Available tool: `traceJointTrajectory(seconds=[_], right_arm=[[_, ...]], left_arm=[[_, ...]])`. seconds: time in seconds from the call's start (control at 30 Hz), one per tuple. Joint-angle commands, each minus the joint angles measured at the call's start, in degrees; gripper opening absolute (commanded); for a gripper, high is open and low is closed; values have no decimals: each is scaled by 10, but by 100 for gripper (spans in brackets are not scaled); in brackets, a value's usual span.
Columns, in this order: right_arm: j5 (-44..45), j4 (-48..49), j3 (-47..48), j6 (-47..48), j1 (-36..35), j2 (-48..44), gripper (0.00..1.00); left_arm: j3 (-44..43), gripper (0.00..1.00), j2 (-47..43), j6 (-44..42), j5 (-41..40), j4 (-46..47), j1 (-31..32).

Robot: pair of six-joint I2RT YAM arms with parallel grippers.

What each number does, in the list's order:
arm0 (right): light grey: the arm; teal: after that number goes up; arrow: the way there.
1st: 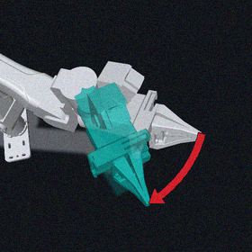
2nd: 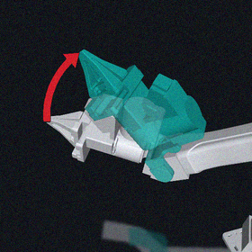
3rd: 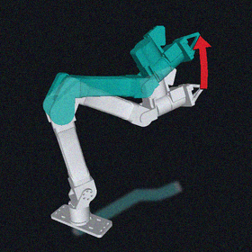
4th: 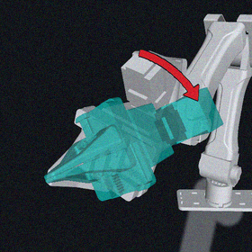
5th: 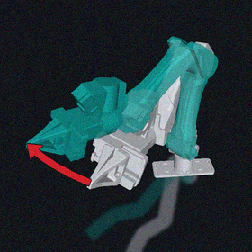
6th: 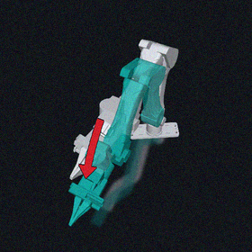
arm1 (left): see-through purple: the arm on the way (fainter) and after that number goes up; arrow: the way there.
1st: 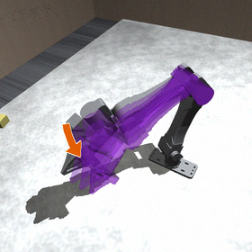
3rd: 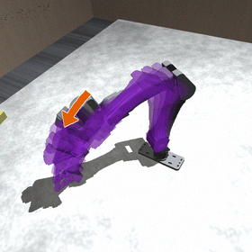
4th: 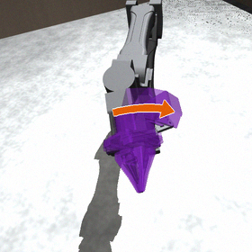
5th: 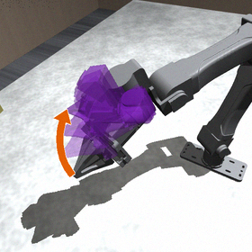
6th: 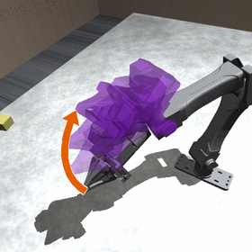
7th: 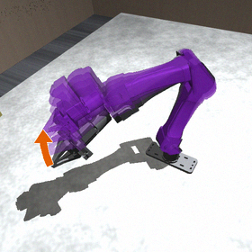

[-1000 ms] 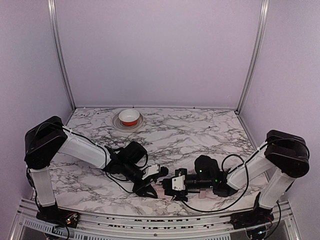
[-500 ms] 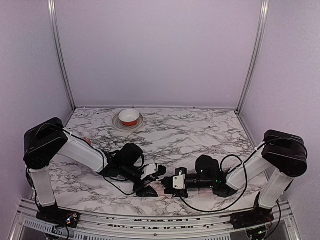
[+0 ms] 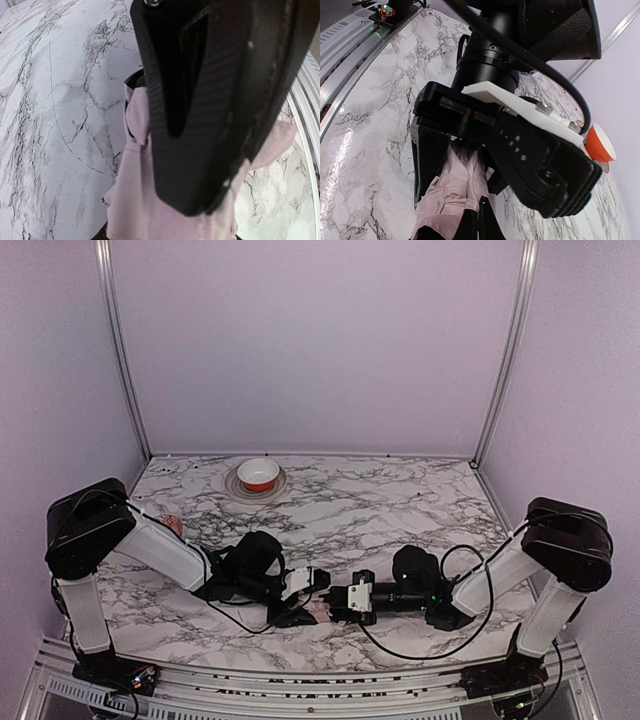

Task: Put away the umbrella

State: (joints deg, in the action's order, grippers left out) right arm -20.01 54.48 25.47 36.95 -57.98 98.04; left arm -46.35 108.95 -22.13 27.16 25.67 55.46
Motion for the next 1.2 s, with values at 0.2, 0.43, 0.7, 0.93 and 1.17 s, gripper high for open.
traceJointTrajectory(seconds=[0.2, 0.43, 0.7, 0.93, 1.17], right_arm=[[-86, -60, 11, -1, -14, -3, 0], [-92, -50, 23, -9, -10, 12, 0], [-90, -47, 31, 1, 1, 29, 0], [-98, -73, 35, 20, 4, 23, 0], [-99, -73, 32, 20, 5, 21, 0]], left_arm=[[32, 93, -33, 37, -140, 50, -16], [12, 99, -26, 24, -84, 60, -10], [1, 99, -30, -53, -65, 60, 32], [4, 99, -48, -90, -88, 59, 43], [-11, 95, -19, -80, -56, 60, 51]])
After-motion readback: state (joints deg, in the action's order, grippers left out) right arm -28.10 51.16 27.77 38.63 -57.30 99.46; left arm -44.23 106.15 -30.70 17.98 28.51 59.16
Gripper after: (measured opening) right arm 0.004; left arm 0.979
